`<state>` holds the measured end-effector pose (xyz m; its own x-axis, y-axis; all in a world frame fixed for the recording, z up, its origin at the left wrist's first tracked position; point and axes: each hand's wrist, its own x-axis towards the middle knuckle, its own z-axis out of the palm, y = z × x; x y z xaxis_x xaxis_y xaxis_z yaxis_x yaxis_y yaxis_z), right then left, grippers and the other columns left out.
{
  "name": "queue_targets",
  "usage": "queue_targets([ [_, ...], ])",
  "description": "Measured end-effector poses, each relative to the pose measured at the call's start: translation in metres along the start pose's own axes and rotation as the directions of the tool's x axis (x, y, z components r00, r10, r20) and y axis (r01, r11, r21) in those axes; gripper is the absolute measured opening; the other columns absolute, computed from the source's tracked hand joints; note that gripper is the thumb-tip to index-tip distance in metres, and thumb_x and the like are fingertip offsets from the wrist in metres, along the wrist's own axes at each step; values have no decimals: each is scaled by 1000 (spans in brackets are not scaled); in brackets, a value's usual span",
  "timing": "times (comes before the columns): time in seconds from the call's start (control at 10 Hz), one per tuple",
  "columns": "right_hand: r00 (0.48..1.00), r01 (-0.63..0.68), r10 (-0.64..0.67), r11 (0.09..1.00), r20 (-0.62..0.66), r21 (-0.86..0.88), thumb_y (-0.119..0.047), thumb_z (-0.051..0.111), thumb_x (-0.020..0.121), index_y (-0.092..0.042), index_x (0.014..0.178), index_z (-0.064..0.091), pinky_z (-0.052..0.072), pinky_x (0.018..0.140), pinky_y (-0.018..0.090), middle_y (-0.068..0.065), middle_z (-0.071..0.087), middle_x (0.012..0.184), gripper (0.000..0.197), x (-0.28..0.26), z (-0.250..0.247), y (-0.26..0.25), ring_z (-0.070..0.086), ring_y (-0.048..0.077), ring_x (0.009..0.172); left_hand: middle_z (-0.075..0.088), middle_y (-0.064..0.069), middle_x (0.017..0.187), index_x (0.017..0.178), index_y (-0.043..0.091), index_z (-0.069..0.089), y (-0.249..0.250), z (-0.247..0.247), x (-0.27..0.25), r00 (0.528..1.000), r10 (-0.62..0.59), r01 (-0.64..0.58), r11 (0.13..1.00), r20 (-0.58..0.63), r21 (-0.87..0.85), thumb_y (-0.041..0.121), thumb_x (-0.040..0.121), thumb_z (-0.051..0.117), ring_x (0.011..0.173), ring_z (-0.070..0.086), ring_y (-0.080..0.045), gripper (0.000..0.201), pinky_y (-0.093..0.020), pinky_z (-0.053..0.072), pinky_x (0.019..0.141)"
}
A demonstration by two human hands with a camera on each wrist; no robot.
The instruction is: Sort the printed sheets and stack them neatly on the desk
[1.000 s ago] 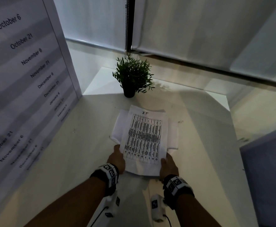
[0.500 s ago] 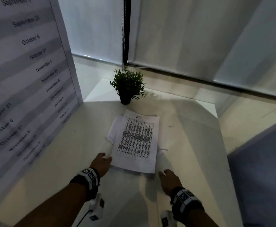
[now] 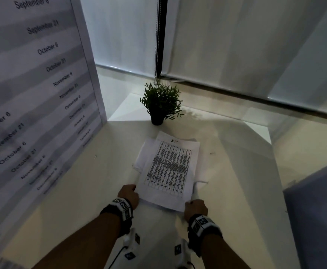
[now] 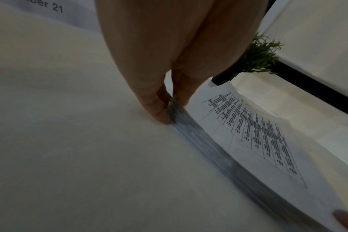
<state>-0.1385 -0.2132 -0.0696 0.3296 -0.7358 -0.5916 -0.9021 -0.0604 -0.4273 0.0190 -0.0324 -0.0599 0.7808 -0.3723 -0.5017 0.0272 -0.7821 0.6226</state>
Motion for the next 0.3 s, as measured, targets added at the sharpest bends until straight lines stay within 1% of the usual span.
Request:
queue_targets([
  [0.1, 1000, -3, 3, 1000, -13, 0, -21, 56, 91, 2, 90, 69, 46, 67, 25, 15, 71, 99, 26, -5, -2, -3, 68, 29, 90, 68, -13, 112, 110, 1, 70, -4, 1, 2, 1000, 12, -12, 1000, -6, -13, -3, 89, 44, 96, 61, -21, 33, -20, 43, 79],
  [0.2, 999, 48, -48, 999, -11, -2, -19, 56, 92, -8, 63, 60, 53, 70, 30, 10, 66, 79, 31, -10, -10, -7, 61, 23, 73, 66, -19, 119, 101, 5, 72, -1, 1, 4, 1000, -6, 7, 1000, 12, -28, 8, 91, 45, 95, 58, -19, 28, -20, 42, 79],
  [0.3, 987, 120, -119, 993, -110, 2, -24, 57, 93, -4, 111, 65, 49, 86, 29, 17, 68, 112, 28, -26, -35, -9, 63, 27, 98, 60, -19, 129, 121, 3, 61, -8, -5, 2, 997, -26, 26, 1000, -71, 13, 27, 93, 47, 114, 58, -27, 39, -28, 43, 94],
])
